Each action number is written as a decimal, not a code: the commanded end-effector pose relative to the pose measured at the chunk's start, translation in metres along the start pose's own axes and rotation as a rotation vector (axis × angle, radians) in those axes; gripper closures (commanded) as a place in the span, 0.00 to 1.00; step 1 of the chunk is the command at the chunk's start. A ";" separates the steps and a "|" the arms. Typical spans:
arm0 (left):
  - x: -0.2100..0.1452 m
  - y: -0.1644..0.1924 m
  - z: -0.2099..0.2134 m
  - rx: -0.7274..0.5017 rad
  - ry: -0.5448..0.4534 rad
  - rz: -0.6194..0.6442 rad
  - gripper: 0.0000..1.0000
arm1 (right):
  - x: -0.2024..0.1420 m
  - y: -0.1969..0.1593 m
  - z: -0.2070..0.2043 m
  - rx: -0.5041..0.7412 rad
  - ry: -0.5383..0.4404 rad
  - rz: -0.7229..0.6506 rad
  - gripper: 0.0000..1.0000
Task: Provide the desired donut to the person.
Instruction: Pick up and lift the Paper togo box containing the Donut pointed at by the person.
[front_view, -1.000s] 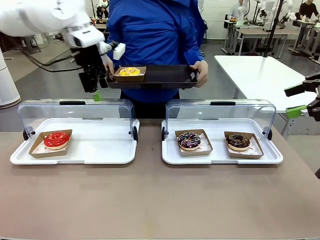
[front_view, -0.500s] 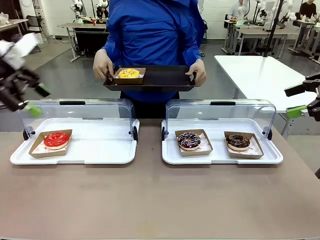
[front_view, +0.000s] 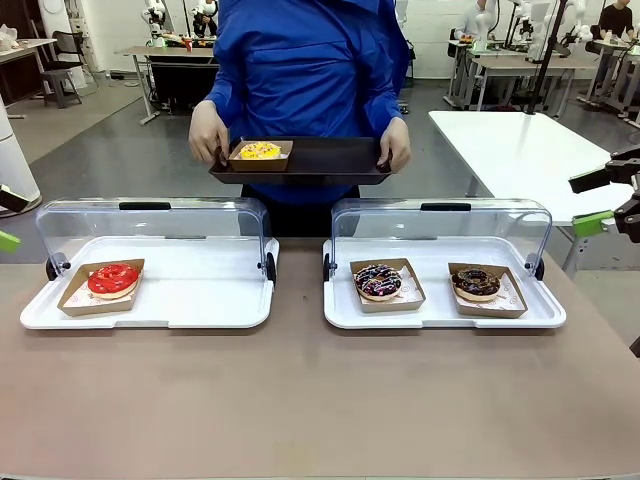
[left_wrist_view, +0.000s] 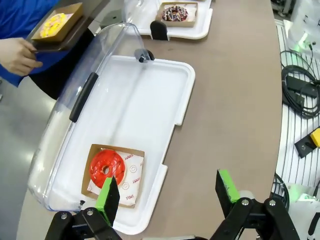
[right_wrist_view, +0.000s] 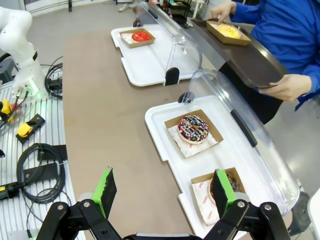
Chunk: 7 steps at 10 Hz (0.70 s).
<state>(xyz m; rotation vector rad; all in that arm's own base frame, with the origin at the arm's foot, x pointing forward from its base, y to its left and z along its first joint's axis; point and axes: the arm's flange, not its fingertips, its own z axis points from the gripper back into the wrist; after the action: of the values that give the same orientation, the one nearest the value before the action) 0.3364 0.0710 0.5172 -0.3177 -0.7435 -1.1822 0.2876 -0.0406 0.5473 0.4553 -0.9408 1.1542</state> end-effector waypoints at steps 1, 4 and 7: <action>-0.010 0.003 -0.003 0.023 -0.080 0.043 0.00 | 0.000 -0.003 -0.002 0.012 -0.029 0.009 0.00; -0.021 0.003 0.004 0.136 -0.136 0.101 0.00 | 0.000 -0.003 -0.002 0.012 -0.029 0.009 0.00; -0.025 0.007 0.009 0.181 -0.187 0.098 0.00 | 0.000 -0.003 -0.002 0.012 -0.029 0.009 0.00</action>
<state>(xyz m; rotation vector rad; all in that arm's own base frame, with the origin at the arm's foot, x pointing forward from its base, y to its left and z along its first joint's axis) 0.3372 0.0988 0.5199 -0.3154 -0.9364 -0.9821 0.2876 -0.0405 0.5473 0.4554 -0.9405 1.1545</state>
